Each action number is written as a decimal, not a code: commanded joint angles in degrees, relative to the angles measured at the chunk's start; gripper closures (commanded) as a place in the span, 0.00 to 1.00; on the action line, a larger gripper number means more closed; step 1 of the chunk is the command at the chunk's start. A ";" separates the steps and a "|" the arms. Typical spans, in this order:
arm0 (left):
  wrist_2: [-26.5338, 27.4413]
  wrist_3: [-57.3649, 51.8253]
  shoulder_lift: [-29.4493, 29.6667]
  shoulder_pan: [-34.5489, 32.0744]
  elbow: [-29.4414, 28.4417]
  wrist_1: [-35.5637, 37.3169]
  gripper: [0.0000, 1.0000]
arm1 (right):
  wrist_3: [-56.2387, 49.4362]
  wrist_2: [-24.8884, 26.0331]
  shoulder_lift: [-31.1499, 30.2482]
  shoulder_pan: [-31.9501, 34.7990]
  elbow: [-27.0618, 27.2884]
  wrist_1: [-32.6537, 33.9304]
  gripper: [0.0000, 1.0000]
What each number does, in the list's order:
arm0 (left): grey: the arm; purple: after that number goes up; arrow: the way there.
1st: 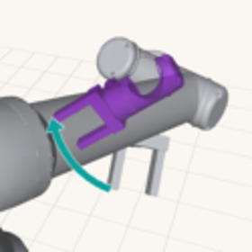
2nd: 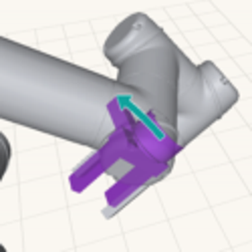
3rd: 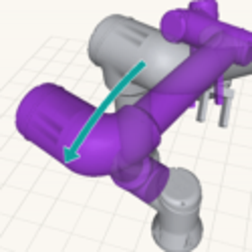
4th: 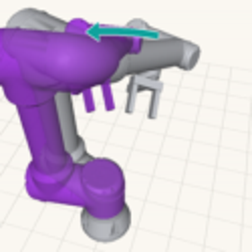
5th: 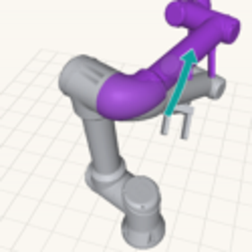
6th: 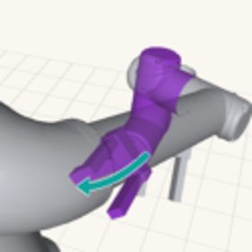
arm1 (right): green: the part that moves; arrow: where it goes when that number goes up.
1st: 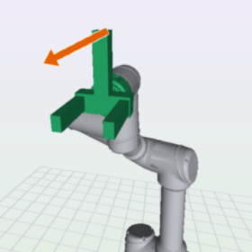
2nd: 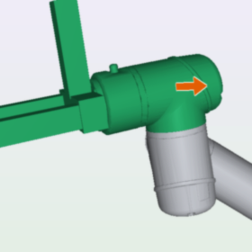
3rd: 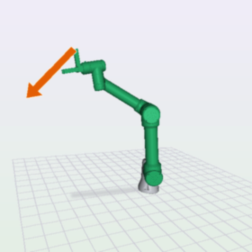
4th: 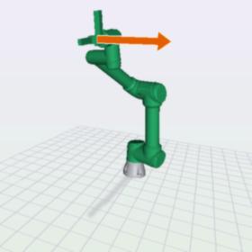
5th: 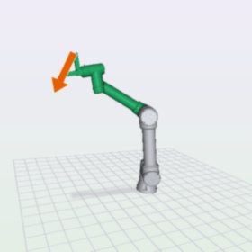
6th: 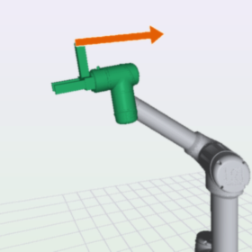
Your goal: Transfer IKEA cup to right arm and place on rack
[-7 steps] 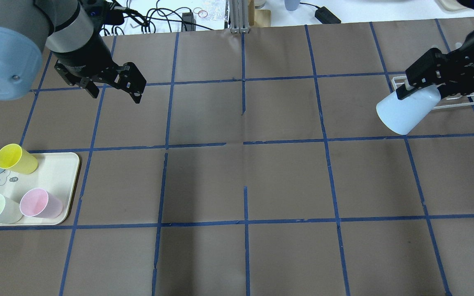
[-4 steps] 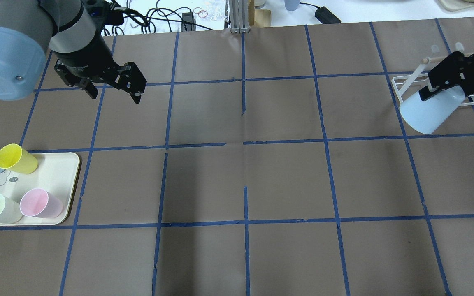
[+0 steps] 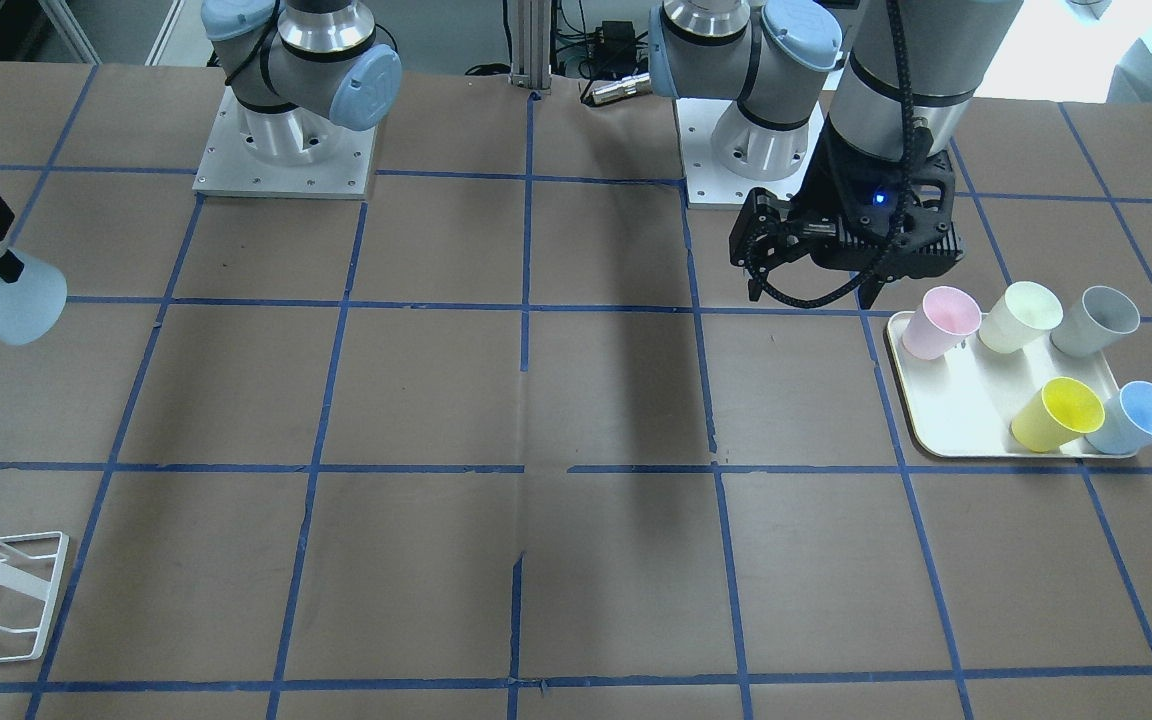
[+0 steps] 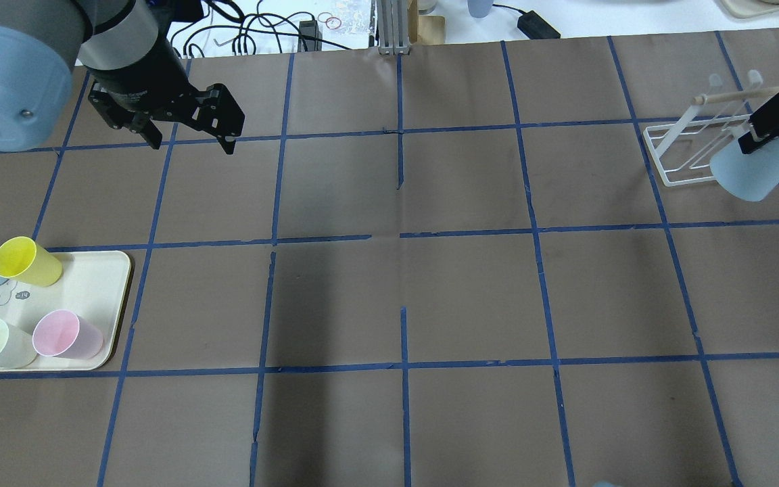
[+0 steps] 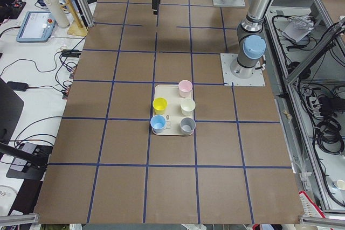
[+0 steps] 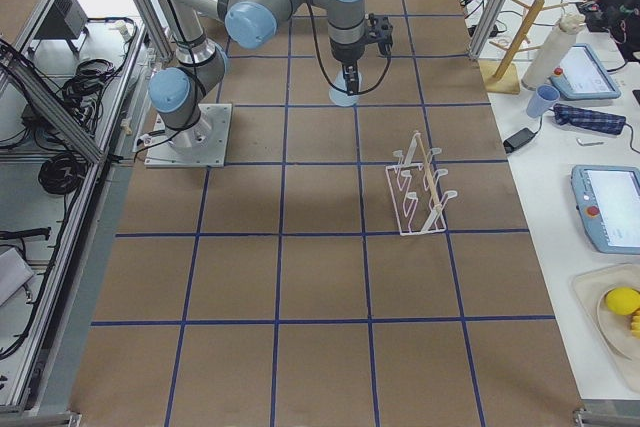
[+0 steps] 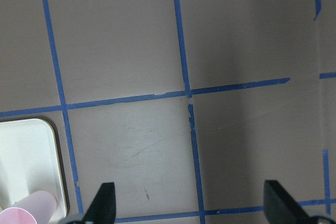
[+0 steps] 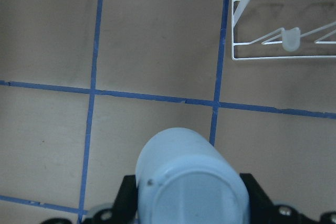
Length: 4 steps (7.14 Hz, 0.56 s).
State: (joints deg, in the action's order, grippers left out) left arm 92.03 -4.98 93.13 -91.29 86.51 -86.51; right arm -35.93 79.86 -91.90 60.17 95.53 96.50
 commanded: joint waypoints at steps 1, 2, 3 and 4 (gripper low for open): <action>-2.89 -3.00 -1.53 1.02 -2.41 -4.54 0.00 | -2.30 4.57 1.81 -0.05 -0.34 2.20 1.00; -2.91 -6.85 -2.85 2.60 -2.05 -4.55 0.00 | -3.09 4.69 1.81 -0.05 -0.35 2.55 1.00; -2.65 -7.06 -3.82 2.61 -1.79 -4.46 0.00 | -3.10 4.43 1.81 -0.05 -0.26 3.95 1.00; -2.47 -7.06 -4.18 2.70 -1.87 -3.85 0.00 | -3.10 4.26 2.07 -0.05 -0.09 4.05 1.00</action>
State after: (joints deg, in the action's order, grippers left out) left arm 89.42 -11.41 89.77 -88.88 84.59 -90.78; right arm -38.87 84.18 -90.06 60.12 95.29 99.93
